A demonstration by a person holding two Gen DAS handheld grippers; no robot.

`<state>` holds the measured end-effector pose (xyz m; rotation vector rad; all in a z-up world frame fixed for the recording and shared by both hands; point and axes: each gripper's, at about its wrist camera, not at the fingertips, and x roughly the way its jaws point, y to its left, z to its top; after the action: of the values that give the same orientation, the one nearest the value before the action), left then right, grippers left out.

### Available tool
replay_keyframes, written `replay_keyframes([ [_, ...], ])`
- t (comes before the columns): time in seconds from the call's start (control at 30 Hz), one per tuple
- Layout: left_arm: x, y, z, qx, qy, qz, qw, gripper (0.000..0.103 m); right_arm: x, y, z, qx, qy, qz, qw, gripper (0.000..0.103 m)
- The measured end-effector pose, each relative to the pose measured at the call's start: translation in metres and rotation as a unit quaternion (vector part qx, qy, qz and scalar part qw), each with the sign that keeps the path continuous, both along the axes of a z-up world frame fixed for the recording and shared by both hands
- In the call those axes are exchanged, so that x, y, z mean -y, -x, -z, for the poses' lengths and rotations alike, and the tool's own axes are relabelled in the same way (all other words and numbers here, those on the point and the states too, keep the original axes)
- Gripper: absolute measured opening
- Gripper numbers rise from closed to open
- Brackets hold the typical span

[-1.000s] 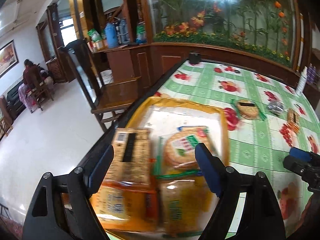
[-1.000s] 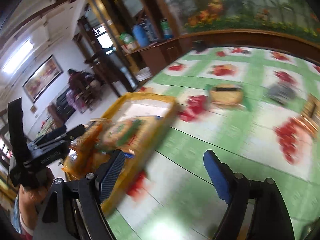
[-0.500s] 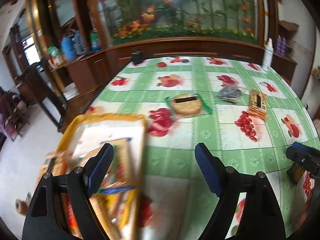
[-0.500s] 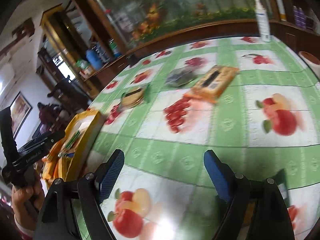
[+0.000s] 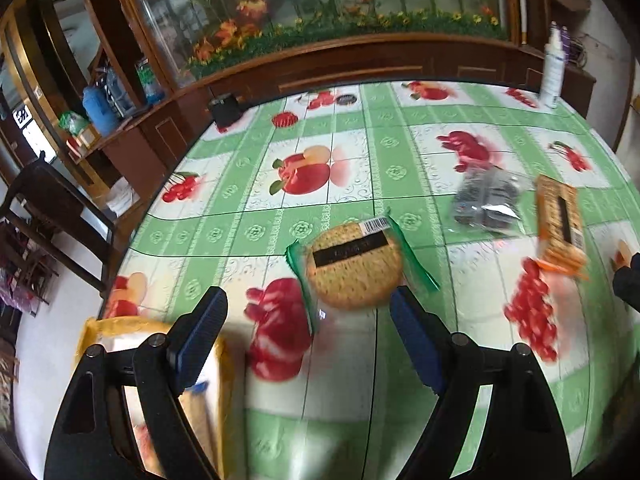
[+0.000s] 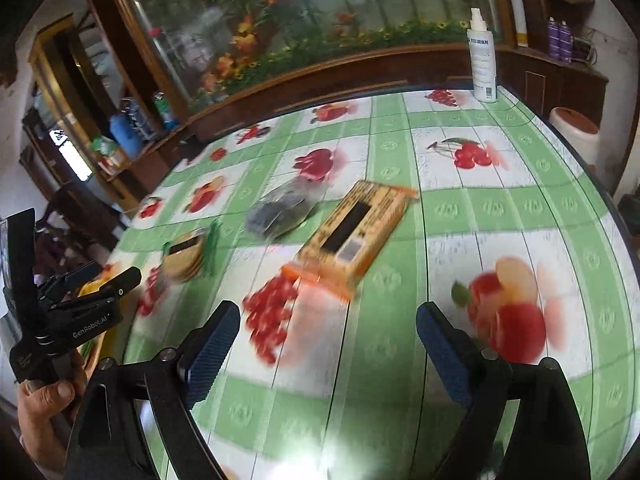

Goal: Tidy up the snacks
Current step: 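Grasp the round seaweed cracker pack with left while right grasps the long brown pack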

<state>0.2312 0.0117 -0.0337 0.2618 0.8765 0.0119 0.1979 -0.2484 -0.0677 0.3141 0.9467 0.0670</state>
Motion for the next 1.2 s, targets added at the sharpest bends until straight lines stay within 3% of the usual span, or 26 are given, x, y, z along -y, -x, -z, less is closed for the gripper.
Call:
replay_keyframes([
  [0.2, -0.005, -0.027, 0.017, -0.019, 0.053, -0.062, 0.9965, 0.084, 0.001, -0.033, 0.018, -0.022, 0.014, 0.026, 0.999, 0.093],
  [0.33, -0.011, -0.042, 0.025, -0.025, 0.089, -0.110, 0.9896, 0.084, 0.001, -0.049, 0.031, -0.041, 0.026, 0.039, 0.998, 0.097],
  [0.43, -0.011, -0.051, 0.031, -0.030, 0.097, -0.132, 0.9860, 0.084, 0.002, -0.060, 0.038, -0.049, 0.025, 0.047, 0.997, 0.097],
  [0.6, -0.004, -0.059, 0.038, -0.025, 0.101, -0.144, 0.9842, 0.085, -0.007, -0.080, 0.048, -0.068, 0.039, 0.051, 0.996, 0.101],
  [0.8, 0.002, -0.065, 0.040, -0.020, 0.089, -0.148, 0.9848, 0.097, -0.031, -0.093, 0.059, -0.079, 0.132, 0.039, 0.987, 0.103],
  [0.87, 0.007, -0.069, 0.048, -0.043, 0.085, -0.137, 0.9860, 0.101, -0.031, -0.092, 0.059, -0.078, 0.131, 0.038, 0.987, 0.103],
  [0.97, 0.015, -0.067, 0.054, -0.038, 0.084, -0.114, 0.9892, 0.102, -0.030, -0.092, 0.059, -0.074, 0.132, 0.023, 0.988, 0.103],
  [1.07, 0.013, -0.064, 0.054, -0.038, 0.102, -0.095, 0.9895, 0.098, -0.028, -0.090, 0.056, -0.067, 0.132, 0.011, 0.989, 0.092],
  [1.1, 0.013, -0.062, 0.054, -0.039, 0.106, -0.089, 0.9896, 0.094, -0.027, -0.088, 0.052, -0.063, 0.136, 0.010, 0.989, 0.078],
  [1.13, 0.013, -0.060, 0.052, -0.039, 0.109, -0.083, 0.9898, 0.091, -0.025, -0.089, 0.053, -0.064, 0.137, 0.009, 0.988, 0.072],
  [1.2, 0.013, -0.054, 0.050, -0.037, 0.112, -0.072, 0.9904, 0.083, -0.022, -0.088, 0.052, -0.065, 0.129, 0.002, 0.990, 0.069],
])
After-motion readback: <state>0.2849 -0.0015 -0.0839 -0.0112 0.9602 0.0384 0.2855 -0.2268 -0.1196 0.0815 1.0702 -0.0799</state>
